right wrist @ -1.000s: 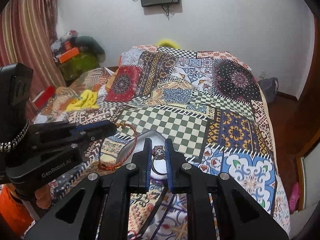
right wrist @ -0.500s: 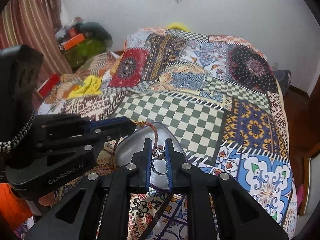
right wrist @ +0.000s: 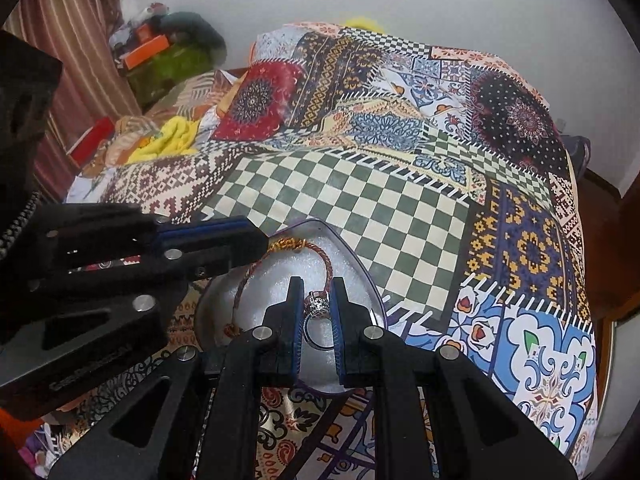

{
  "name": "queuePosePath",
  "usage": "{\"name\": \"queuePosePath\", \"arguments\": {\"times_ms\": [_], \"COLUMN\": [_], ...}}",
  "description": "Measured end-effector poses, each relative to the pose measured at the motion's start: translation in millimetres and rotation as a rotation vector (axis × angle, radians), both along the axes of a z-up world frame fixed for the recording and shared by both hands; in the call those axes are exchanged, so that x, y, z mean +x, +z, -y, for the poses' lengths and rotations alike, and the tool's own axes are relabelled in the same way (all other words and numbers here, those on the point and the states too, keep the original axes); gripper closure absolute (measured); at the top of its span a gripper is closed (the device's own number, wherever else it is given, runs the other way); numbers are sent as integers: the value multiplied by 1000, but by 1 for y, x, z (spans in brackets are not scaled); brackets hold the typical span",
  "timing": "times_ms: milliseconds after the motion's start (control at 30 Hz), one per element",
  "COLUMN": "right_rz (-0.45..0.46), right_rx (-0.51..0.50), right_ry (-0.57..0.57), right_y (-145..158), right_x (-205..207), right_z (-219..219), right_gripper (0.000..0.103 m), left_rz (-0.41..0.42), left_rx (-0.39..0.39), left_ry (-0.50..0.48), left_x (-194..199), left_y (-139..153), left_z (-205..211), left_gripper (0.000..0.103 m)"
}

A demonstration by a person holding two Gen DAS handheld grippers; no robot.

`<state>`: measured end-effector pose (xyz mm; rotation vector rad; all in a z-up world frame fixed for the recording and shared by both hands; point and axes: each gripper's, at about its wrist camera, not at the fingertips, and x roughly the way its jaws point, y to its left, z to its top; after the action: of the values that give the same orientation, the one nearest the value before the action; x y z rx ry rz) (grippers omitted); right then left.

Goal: Organize jewelry
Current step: 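Carry both items over the purple heart tin and open both tools to drop them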

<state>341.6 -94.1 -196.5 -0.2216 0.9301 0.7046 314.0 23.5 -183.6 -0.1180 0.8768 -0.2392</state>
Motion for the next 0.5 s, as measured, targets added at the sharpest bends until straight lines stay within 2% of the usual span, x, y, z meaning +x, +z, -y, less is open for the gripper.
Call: {"name": "queuePosePath", "arguments": {"times_ms": [333, 500], "right_rz": [15, 30], "right_rx": [-42, -48], "right_ry": [-1, -18], "right_y": [5, 13], "right_x": [-4, -10], "right_z": [-3, -1], "right_gripper": [91, 89], "left_rz": [39, 56], "left_rx": [39, 37], "left_ry": [8, 24], "left_x": [-19, -29], "left_y": [20, 32], "left_z": [1, -4], "left_gripper": [99, 95]}}
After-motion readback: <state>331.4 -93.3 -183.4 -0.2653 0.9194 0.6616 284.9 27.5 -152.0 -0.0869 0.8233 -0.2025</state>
